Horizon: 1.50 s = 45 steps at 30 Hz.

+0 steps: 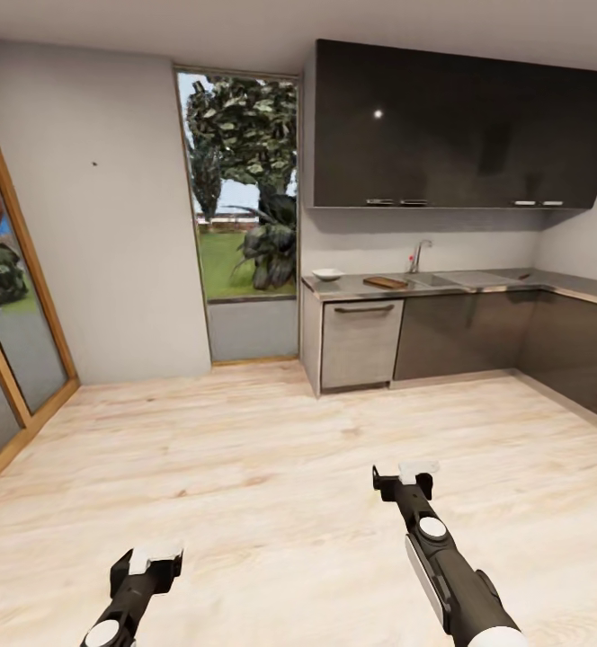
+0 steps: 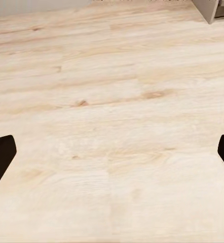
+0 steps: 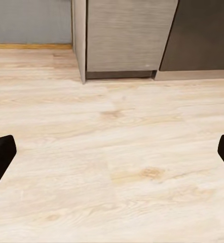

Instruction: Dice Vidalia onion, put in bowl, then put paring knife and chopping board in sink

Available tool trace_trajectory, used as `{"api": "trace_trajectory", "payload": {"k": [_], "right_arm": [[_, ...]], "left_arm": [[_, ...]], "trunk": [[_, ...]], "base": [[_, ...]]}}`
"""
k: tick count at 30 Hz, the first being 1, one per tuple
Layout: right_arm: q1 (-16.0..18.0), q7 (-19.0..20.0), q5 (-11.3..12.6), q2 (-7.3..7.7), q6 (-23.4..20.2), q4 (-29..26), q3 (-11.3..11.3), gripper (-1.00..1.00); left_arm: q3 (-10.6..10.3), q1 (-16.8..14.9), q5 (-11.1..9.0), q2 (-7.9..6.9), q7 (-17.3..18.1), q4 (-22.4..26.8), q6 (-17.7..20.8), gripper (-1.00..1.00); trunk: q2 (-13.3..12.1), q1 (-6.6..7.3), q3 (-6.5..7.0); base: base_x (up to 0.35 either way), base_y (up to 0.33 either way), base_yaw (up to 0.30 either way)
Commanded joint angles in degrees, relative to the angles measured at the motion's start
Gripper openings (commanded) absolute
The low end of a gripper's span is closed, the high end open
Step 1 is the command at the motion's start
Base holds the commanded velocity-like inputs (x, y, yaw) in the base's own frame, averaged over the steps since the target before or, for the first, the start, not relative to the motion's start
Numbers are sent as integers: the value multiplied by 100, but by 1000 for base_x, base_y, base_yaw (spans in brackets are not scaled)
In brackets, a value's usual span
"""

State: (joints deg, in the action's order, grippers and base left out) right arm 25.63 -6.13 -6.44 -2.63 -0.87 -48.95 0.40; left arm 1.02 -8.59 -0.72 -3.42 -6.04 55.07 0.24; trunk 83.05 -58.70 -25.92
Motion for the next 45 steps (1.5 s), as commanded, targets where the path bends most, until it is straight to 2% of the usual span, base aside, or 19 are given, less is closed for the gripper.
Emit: {"api": "trace_trajectory", "payload": {"k": [1,17,45], "right_arm": [[3,-29,-59,-1,-9,0,4,100],[3,-29,-59,-1,-9,0,4,100],[3,-29,-59,-1,-9,0,4,100]], "left_arm": [[-6,-2,-4,8,-20,4,3,100],[-12,-2,8,60,-24,4,-1,100],[-11,-2,1,61,-29,-3,-6,100]], "trunk": [[3,-2,-6],[3,-2,-6],[3,-2,-6]], "base": [[280,-199,0],[280,-199,0],[263,-209,5]]}}
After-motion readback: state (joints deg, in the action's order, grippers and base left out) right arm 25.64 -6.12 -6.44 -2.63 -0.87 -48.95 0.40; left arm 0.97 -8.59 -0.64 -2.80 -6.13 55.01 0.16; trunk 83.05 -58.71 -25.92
